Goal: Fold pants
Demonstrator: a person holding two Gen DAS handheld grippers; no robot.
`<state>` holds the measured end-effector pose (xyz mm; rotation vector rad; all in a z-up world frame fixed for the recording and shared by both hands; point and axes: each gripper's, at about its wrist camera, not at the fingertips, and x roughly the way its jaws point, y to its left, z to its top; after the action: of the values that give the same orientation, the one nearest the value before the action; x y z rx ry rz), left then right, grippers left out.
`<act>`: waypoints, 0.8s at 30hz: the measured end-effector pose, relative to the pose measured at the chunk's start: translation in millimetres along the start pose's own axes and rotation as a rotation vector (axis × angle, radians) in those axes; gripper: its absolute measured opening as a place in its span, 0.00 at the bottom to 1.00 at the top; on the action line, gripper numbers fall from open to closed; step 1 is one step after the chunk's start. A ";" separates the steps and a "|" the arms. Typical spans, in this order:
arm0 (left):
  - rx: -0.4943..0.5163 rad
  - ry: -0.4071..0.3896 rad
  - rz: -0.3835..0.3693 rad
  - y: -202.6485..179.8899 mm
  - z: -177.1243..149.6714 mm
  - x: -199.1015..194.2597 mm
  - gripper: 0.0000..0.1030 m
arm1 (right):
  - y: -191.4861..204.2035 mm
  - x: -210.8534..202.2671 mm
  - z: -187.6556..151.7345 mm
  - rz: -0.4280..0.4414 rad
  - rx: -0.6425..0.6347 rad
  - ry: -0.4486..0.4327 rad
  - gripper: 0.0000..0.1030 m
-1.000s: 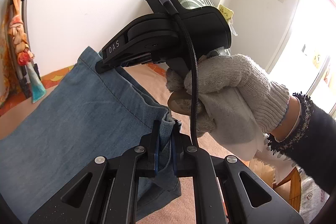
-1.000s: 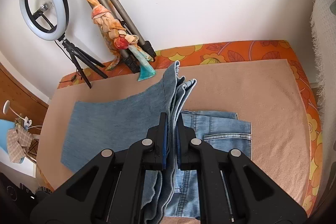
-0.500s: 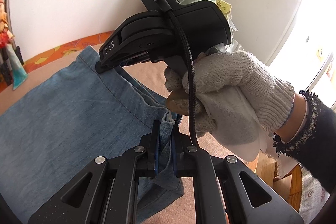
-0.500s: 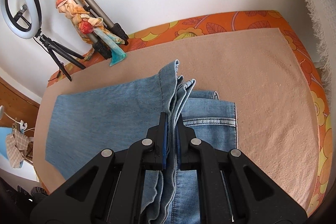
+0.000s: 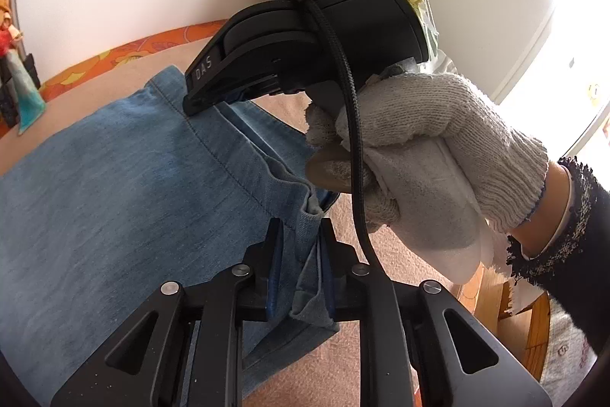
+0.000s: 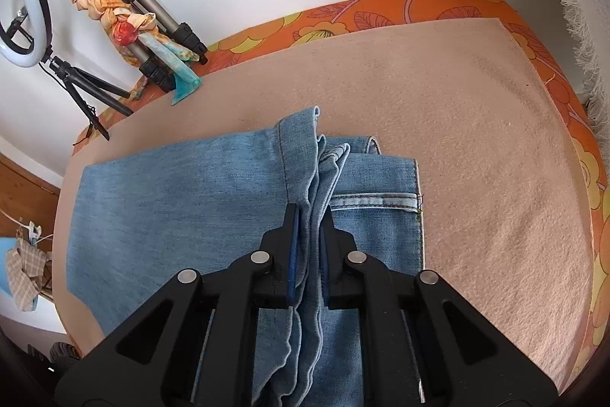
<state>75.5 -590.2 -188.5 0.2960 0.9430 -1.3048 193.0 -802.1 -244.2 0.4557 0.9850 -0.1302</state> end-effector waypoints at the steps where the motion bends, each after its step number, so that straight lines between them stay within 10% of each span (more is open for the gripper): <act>1: -0.006 -0.002 0.000 0.7 -1.1 -2.5 0.18 | -0.3 -2.1 0.3 -0.005 0.004 -0.003 0.13; 9: 0.015 -0.033 0.020 -2.6 -15.2 -34.4 0.40 | -4.9 -39.3 6.1 -0.064 0.046 -0.075 0.43; 24: -0.075 -0.156 0.142 52.3 -49.8 -146.6 0.46 | 55.2 -102.5 -4.9 0.046 0.015 -0.179 0.45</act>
<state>106.5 -441.5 -128.3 0.1965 0.8217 -1.1430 149.4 -760.4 -144.5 0.4722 0.7981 -0.1344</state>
